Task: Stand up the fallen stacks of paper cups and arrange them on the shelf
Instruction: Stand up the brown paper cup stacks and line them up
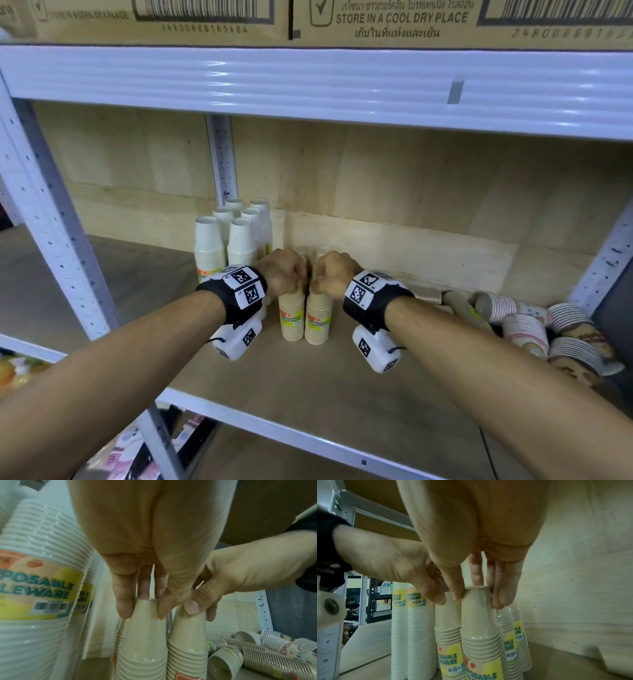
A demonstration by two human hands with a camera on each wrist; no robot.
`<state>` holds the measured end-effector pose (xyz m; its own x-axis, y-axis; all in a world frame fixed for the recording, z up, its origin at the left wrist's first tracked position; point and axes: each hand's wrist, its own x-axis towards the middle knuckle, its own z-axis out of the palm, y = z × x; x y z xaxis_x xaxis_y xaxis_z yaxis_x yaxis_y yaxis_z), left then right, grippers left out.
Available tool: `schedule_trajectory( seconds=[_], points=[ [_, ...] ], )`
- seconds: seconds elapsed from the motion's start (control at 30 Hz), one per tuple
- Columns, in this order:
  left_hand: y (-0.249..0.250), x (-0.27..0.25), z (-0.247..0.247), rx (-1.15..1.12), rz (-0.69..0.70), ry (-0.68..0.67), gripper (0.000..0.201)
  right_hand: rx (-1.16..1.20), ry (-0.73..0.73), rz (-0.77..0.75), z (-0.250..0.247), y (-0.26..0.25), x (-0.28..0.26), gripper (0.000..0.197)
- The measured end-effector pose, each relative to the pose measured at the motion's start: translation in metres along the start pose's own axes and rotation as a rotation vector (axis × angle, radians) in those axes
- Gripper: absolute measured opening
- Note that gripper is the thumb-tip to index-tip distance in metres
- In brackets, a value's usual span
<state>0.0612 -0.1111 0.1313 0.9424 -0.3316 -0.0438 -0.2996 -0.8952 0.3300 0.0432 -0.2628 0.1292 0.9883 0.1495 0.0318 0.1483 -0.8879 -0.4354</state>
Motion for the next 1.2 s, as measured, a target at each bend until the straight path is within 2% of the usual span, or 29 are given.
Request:
schedule_trajectory(
  seconds=[0.3, 0.47, 0.6, 0.67, 0.77, 0.93, 1.2],
  points=[
    [-0.002, 0.0, -0.005, -0.022, 0.051, 0.07, 0.016, 0.035, 0.046, -0.016, 0.005, -0.001, 0.0, 0.029],
    [-0.001, -0.002, -0.016, -0.038, 0.074, 0.107, 0.019, 0.043, 0.092, -0.017, 0.0, 0.003, 0.0, 0.026],
    [0.008, 0.001, -0.024, -0.042, 0.093, 0.141, 0.021, 0.063, 0.106, -0.02, -0.008, 0.009, -0.002, 0.037],
    [0.015, 0.007, -0.026, -0.09, 0.103, 0.13, 0.018, 0.051, 0.113, -0.001, -0.013, 0.014, -0.004, 0.037],
    [0.027, 0.016, -0.025, -0.085, 0.139, 0.153, 0.021, -0.023, 0.133, 0.045, -0.021, 0.027, -0.007, 0.027],
    [0.056, 0.029, -0.016, -0.132, 0.226, 0.154, 0.024, -0.037, 0.165, 0.146, -0.037, 0.06, -0.019, 0.036],
    [0.106, 0.054, 0.02, -0.142, 0.326, 0.092, 0.025, -0.091, 0.174, 0.33, -0.061, 0.118, -0.054, 0.036]
  ],
)
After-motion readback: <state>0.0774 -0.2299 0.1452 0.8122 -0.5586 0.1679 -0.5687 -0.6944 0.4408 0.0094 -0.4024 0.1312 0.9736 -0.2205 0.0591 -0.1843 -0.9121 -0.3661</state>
